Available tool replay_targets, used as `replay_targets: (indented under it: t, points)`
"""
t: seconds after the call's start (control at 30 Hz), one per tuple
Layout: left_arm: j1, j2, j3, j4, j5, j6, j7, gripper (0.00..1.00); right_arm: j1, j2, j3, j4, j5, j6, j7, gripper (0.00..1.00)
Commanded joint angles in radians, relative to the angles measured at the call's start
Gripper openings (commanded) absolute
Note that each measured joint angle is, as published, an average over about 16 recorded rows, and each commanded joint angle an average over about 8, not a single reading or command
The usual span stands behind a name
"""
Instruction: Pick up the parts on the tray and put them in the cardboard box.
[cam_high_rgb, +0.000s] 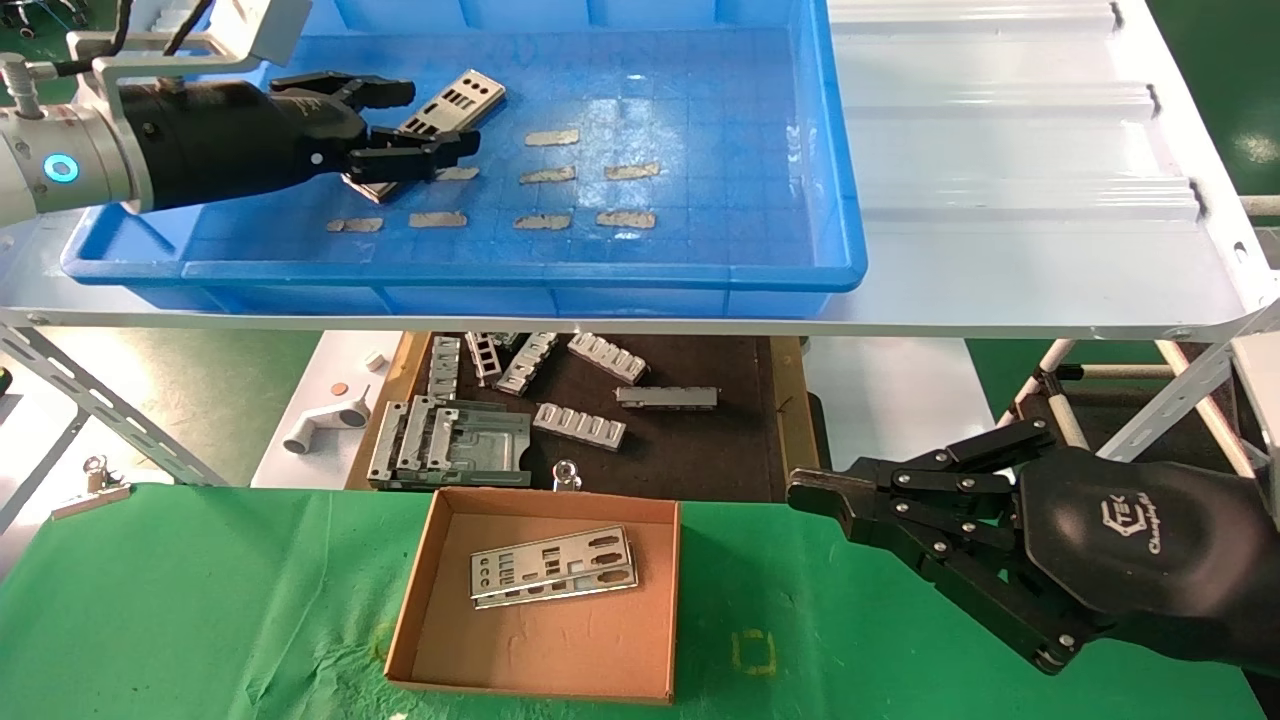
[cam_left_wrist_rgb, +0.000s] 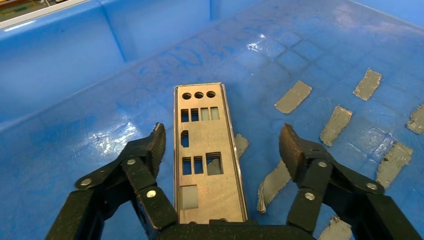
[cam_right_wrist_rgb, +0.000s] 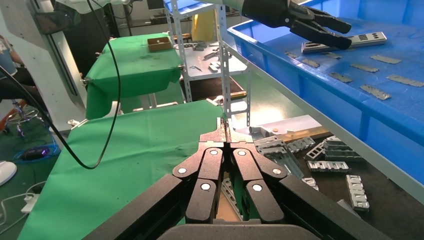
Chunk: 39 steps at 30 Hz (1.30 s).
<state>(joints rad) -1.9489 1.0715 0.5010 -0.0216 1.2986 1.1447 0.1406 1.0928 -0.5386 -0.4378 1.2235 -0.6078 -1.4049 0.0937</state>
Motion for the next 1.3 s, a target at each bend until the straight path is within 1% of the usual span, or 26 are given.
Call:
replay_targets:
  t: [0.03, 0.77, 0.8, 1.03, 1.07, 1.3]
  points:
    - [-0.001, 0.001, 0.000, 0.003, -0.001, 0.000, 0.003, 0.00, 0.000, 0.000, 0.000, 0.000, 0.000, 0.000, 0.000, 0.00]
    - [-0.008, 0.001, -0.004, 0.015, -0.006, 0.000, 0.023, 0.00, 0.000, 0.000, 0.000, 0.000, 0.000, 0.000, 0.000, 0.00]
    - [-0.008, 0.000, -0.005, 0.015, -0.006, 0.000, 0.025, 0.07, 0.000, 0.000, 0.000, 0.000, 0.000, 0.000, 0.000, 0.00]
    - [-0.010, -0.005, -0.006, 0.009, -0.008, 0.002, 0.048, 0.94, 0.000, 0.000, 0.000, 0.000, 0.000, 0.000, 0.000, 0.00]
    - [-0.010, -0.006, -0.006, 0.008, -0.008, 0.002, 0.051, 1.00, 0.000, 0.000, 0.000, 0.000, 0.000, 0.000, 0.000, 0.00]
    - [-0.011, -0.012, -0.002, 0.013, -0.003, 0.008, 0.060, 1.00, 0.000, 0.000, 0.000, 0.000, 0.000, 0.000, 0.000, 0.00]
